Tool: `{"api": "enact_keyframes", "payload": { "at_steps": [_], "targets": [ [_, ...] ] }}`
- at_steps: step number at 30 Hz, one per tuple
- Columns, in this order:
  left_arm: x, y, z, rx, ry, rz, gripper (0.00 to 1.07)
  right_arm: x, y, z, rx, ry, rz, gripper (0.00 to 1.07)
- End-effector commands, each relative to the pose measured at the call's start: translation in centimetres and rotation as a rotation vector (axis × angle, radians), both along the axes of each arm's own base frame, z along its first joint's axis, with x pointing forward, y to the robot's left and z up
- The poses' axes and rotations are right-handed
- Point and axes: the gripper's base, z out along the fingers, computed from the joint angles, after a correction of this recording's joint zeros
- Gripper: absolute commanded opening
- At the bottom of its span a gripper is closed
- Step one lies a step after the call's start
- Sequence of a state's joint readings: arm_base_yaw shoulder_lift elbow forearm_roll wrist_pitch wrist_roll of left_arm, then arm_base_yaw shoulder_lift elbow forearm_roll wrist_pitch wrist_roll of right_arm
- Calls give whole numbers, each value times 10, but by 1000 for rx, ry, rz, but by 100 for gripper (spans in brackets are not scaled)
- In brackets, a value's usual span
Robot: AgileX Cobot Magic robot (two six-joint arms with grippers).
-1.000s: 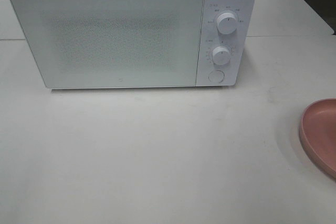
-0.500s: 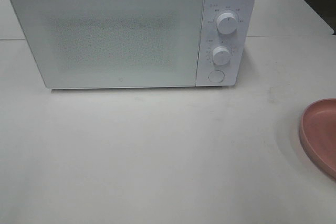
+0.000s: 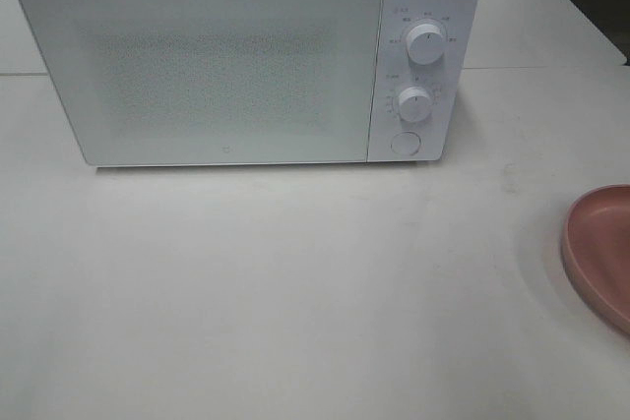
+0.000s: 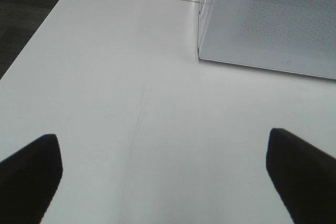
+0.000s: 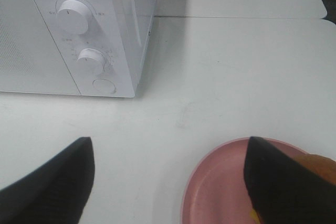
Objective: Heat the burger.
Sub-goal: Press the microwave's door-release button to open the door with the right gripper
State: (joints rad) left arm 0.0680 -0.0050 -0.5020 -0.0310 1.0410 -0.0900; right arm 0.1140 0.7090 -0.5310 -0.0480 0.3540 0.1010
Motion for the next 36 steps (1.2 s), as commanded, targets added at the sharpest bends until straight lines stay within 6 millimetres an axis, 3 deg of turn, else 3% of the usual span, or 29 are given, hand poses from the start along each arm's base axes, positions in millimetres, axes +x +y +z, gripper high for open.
{"api": "enact_keyframes", "payload": {
  "at_steps": [1,15,19,25,32,36],
  "targets": [
    [-3,-1,0,-3,-31,2,98,13,1,-1,-1,-18,-1,75],
    [-3,-1,0,-3,-31,2,98,53,7,-22,2,-30,16,75],
    [-3,-1,0,-3,-31,2,98,62,9,-39,10,-88,25,75],
    [-3,-1,0,-3,-31,2,98,67,11,-58,-6,-205,52,75],
    [-3,-1,0,-3,-31,2,98,69,10,-76,-10,-225,40,75],
    [-3,-1,0,-3,-31,2,98,69,21,-89,-23,-233,69,75]
  ]
}}
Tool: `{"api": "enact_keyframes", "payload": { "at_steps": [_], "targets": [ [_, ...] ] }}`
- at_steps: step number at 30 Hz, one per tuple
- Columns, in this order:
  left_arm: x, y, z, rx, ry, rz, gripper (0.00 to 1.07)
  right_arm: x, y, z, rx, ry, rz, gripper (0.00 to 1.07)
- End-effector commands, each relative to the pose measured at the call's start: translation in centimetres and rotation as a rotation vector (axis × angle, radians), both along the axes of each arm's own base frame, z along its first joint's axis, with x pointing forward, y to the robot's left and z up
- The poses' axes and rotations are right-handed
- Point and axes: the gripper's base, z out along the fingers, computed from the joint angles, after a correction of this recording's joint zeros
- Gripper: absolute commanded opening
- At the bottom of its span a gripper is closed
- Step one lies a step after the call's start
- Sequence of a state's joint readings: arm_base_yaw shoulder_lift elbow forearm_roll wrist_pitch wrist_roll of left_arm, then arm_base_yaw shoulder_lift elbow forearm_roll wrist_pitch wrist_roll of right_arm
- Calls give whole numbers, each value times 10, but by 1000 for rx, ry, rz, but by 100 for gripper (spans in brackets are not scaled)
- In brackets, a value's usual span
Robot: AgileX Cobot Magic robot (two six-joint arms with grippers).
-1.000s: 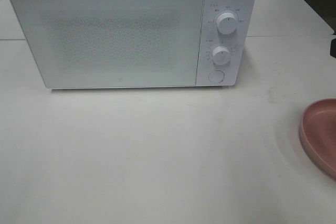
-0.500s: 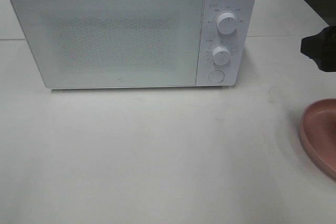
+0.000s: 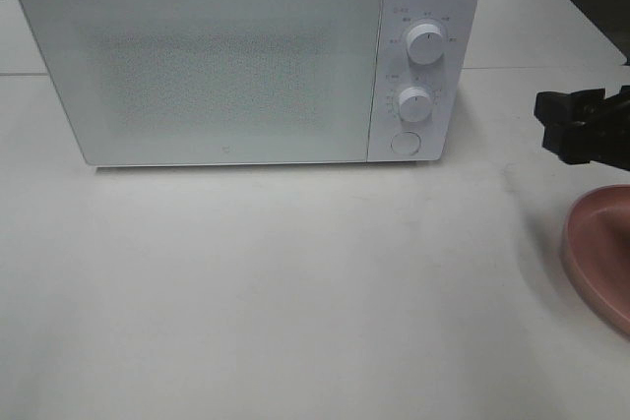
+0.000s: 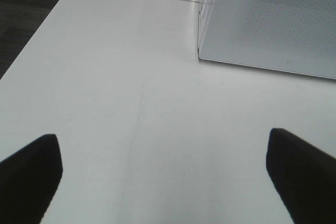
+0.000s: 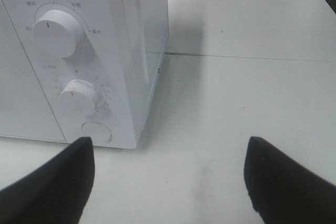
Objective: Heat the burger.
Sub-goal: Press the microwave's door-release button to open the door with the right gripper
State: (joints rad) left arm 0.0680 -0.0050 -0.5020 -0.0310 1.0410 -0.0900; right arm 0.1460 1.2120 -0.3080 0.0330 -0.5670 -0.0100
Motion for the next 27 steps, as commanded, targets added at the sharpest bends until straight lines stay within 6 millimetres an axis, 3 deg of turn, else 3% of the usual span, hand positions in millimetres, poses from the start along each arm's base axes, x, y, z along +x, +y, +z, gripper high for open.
{"api": "enact_keyframes", "payload": {
  "at_steps": [1,5,11,13,18,27],
  "targets": [
    [-3,-1,0,-3,-31,2,98,0,5,-3,-17,-37,14,75],
    [-3,-1,0,-3,-29,2,98,-2,22,-18,-22,-15,34,75],
    [-3,-1,0,-3,-29,2,98,-4,35,-26,-29,-18,54,75],
    [-3,-1,0,-3,-29,2,98,-7,51,-32,-26,-25,74,75],
    [-3,-1,0,-3,-29,2,98,-10,66,-39,-48,-51,67,75],
    [-3,-1,0,-3,-29,2,98,-15,77,-47,-70,-74,-6,75]
  ]
}}
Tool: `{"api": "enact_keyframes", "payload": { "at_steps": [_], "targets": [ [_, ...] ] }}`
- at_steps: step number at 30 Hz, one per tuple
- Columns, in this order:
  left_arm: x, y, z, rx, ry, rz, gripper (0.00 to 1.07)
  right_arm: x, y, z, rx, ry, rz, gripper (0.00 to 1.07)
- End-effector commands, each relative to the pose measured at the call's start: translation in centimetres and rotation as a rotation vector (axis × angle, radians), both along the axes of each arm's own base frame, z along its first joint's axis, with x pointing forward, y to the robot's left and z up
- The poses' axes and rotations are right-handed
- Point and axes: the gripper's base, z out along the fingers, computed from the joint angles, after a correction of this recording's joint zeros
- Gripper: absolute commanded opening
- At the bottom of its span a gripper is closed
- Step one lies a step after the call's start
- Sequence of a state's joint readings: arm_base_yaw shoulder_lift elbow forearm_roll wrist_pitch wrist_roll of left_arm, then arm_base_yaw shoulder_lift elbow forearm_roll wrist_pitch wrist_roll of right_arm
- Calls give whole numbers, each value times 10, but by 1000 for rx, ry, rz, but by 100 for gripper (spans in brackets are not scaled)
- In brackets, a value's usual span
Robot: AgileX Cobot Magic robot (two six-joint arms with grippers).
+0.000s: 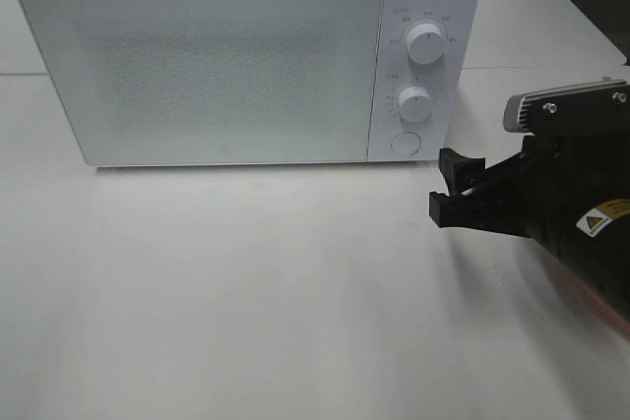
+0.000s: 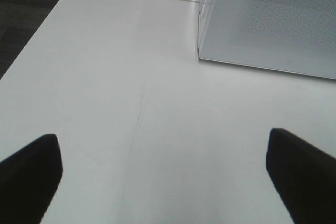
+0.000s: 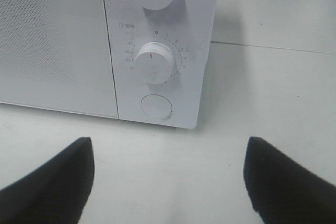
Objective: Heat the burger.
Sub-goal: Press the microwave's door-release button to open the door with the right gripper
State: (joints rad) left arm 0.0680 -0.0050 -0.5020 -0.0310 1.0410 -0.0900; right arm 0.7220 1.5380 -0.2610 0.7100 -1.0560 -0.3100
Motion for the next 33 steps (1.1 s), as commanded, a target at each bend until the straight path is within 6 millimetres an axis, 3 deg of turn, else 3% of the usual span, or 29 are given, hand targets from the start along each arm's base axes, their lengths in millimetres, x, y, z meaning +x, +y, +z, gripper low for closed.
{"api": "enact_keyframes", "payload": {
  "at_steps": [1,12,27,33],
  "targets": [
    [-3,-1,0,-3,-29,2,98,0,5,1,-15,-34,-30,75],
    [-3,-1,0,-3,-29,2,98,9,29,1,-9,-63,-4,75],
    [-3,-1,0,-3,-29,2,98,9,29,1,-4,-60,-8,75],
    [-3,-1,0,-3,-29,2,98,16,26,-15,-45,-33,-37,75]
  ]
}}
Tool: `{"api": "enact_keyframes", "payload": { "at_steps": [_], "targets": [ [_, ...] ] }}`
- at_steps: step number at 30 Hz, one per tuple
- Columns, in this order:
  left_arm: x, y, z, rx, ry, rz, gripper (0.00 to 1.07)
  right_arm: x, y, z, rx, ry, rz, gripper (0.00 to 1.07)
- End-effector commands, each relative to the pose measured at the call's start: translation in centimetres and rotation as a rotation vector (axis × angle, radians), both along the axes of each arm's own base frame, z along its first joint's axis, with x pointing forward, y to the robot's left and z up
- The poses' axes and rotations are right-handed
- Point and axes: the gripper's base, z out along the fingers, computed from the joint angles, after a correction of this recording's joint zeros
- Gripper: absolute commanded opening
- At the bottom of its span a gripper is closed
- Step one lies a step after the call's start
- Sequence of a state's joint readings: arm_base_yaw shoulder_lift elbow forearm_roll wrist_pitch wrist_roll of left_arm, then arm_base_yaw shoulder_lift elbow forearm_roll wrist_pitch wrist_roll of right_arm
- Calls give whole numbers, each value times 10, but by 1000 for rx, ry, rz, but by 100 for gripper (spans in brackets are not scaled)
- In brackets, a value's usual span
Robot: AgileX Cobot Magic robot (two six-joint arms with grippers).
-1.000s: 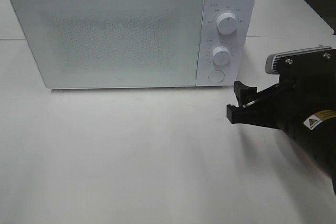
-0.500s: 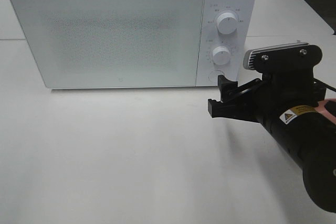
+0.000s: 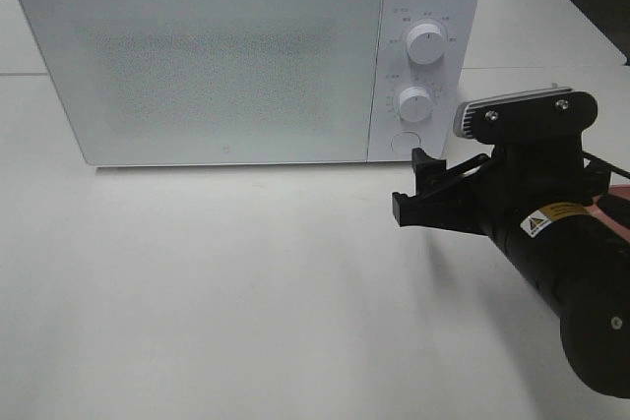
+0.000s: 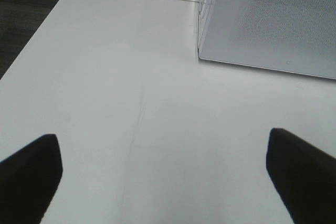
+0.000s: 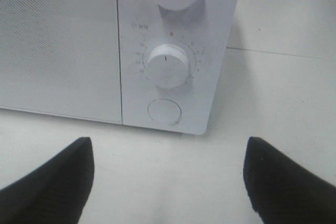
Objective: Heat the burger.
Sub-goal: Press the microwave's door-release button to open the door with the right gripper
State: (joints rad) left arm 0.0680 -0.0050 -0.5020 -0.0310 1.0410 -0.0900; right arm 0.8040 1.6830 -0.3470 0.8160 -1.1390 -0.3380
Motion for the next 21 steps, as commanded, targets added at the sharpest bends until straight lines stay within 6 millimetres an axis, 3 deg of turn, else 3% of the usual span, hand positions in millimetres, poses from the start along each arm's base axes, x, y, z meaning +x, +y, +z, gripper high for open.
{"api": "enact_keyframes", "payload": {
  "at_steps": [1,12,14,17,21],
  "targets": [
    [-3,-1,0,-3,-29,2,98,5,1,-3,-6,-19,-9,75],
    [-3,-1,0,-3,-29,2,98,5,1,-6,106,-7,-47,75],
    [-3,-1,0,-3,-29,2,98,5,1,-6,269,5,-99,70],
    [-3,-1,0,-3,-29,2,98,5,1,-6,313,9,-113,68],
    [-3,-1,0,-3,-29,2,98,5,1,-7,599,45,-200,56]
  ]
}}
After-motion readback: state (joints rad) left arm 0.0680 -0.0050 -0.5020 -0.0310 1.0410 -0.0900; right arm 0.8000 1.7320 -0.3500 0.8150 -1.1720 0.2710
